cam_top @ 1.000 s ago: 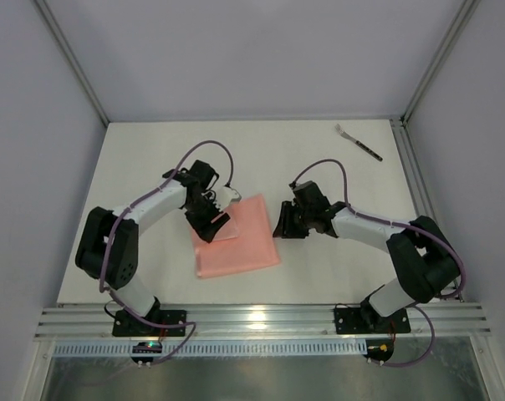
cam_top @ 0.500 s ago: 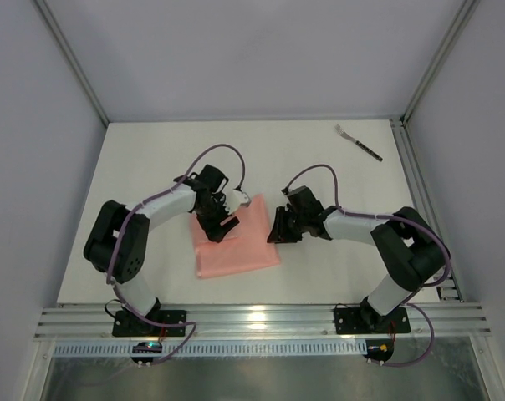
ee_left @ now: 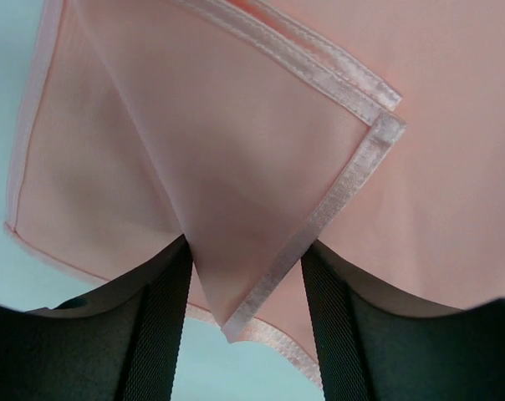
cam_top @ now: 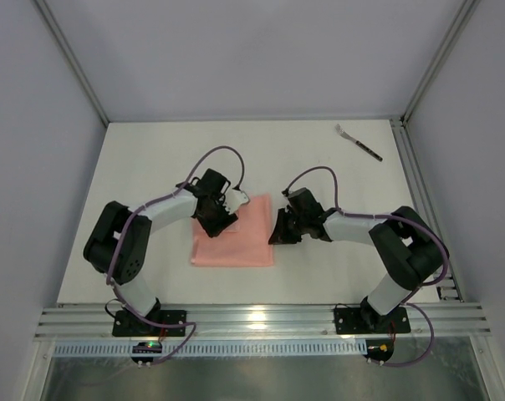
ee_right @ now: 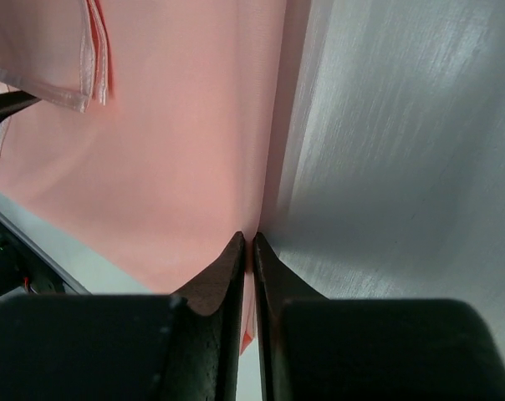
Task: Fold the napkin into a case and place the utensils inside
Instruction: Smooth out the square-folded napkin at the center of the board.
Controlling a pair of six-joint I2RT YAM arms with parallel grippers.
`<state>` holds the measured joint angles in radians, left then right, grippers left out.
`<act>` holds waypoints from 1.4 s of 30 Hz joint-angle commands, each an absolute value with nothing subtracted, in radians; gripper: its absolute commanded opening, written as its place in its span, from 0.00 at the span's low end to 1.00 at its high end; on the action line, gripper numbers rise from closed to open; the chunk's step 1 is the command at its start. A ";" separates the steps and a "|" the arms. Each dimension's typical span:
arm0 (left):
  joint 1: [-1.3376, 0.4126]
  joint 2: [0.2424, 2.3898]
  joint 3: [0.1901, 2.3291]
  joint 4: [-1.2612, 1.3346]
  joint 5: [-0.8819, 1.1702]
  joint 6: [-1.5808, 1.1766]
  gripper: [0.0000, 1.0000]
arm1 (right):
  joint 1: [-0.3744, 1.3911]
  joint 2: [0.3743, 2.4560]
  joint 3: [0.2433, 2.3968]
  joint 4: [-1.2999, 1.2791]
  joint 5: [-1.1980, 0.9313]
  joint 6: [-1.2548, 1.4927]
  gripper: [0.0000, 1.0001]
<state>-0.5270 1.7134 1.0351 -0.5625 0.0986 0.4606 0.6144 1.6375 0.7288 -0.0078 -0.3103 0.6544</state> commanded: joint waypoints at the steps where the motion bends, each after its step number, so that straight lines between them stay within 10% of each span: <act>1: -0.465 1.689 1.038 -0.515 0.145 0.374 0.55 | 0.621 1.652 0.698 -0.025 -0.288 0.647 0.11; 20: -0.068 1.804 1.203 -0.652 0.521 0.172 0.54 | 0.621 1.657 0.704 -0.020 -0.305 0.634 0.09; 32: -0.181 1.626 1.037 -0.970 0.398 0.399 0.55 | 0.710 1.558 0.741 -0.195 -0.202 0.612 0.29; 42: -0.422 1.557 0.894 -0.879 0.170 0.492 0.36 | 0.753 1.565 0.736 -0.184 -0.201 0.641 0.12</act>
<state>-0.3962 1.6234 0.9195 -0.8909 0.2535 0.4129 0.7387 1.5772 0.7319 -0.1459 -0.2291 0.6445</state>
